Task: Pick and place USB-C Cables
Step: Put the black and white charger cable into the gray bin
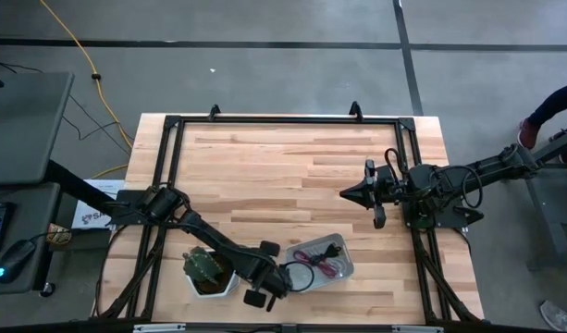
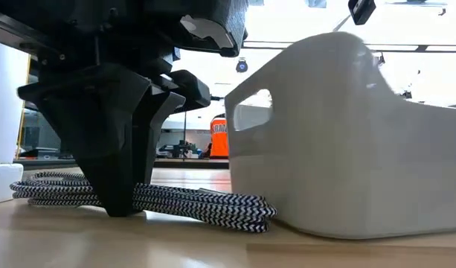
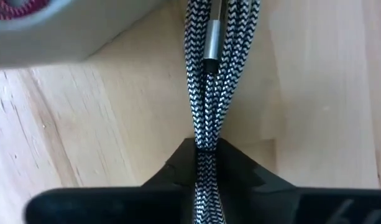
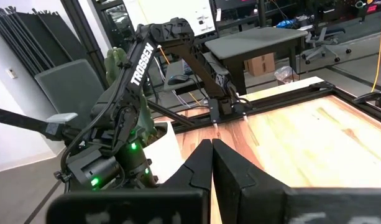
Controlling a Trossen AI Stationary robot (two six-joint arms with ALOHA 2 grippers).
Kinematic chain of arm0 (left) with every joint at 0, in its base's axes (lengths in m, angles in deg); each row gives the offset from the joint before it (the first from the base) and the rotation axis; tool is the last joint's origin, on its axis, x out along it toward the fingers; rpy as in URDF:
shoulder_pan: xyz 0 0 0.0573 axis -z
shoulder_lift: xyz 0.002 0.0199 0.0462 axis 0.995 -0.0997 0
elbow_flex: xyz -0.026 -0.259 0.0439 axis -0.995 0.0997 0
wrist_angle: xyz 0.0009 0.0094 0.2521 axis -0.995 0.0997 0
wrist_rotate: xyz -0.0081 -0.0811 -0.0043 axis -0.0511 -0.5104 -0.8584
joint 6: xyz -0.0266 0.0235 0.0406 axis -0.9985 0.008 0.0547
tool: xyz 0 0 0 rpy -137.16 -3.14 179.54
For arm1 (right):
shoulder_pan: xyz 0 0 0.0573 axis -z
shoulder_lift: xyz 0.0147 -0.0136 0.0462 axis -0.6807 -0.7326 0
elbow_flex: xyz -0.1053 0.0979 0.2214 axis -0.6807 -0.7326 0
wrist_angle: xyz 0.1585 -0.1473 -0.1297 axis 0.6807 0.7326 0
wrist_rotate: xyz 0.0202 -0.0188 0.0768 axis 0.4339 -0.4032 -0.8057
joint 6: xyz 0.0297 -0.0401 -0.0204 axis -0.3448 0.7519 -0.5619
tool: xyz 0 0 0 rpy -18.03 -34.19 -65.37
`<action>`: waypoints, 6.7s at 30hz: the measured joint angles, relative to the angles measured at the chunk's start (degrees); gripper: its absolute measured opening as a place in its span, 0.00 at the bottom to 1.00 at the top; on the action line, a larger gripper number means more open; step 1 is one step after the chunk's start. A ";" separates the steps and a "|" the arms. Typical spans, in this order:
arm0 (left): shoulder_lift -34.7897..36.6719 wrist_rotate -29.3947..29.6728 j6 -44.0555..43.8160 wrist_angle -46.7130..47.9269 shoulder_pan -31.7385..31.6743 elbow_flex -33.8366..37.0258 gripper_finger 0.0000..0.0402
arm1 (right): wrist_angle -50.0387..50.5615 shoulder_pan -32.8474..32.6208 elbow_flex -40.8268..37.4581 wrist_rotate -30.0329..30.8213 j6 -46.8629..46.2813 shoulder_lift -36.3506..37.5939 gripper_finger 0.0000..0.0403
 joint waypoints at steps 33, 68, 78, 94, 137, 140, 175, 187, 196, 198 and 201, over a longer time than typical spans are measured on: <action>-0.10 -10.58 18.86 11.43 -1.76 -9.28 0.00 | 0.04 0.00 0.00 0.24 0.46 0.00 0.00; 19.12 -5.35 14.87 -3.34 -10.05 -18.96 0.00 | 0.22 0.00 0.00 0.31 0.46 -0.02 0.00; 26.96 2.72 1.06 -32.78 -11.46 -0.99 0.00 | 0.20 0.00 0.00 -0.52 0.48 -0.02 0.00; 34.37 16.06 -1.96 -71.09 -8.62 21.10 0.00 | -8.51 -0.11 -0.02 -4.61 -1.98 0.00 0.00; 34.39 19.49 0.68 -72.84 -9.54 21.07 0.00 | -10.48 -0.11 -0.02 -10.25 4.06 0.00 0.00; 35.00 17.52 1.63 -70.71 -9.56 21.05 0.00 | -11.97 -0.11 -0.02 -9.68 3.65 0.00 0.00; 1.03 -2.60 4.65 -18.06 -11.23 -13.50 0.00 | -11.51 -0.09 -0.02 -1.09 12.18 13.00 0.00; -0.16 -3.32 4.80 -13.91 -10.96 -10.93 0.00 | -11.08 -0.09 -0.02 -1.11 11.98 13.16 0.00; -2.59 -5.48 5.67 -11.34 -10.89 -10.93 0.00 | -11.06 -0.09 -0.02 -1.13 11.39 13.18 0.00; -2.59 -5.65 5.56 -11.10 -10.85 -10.93 0.00 | -10.97 -0.09 -0.02 -1.13 11.37 13.18 0.00; -3.00 -5.38 5.55 -10.33 -10.85 -10.93 0.00 | -10.84 -0.09 -0.02 -1.00 11.38 13.17 0.00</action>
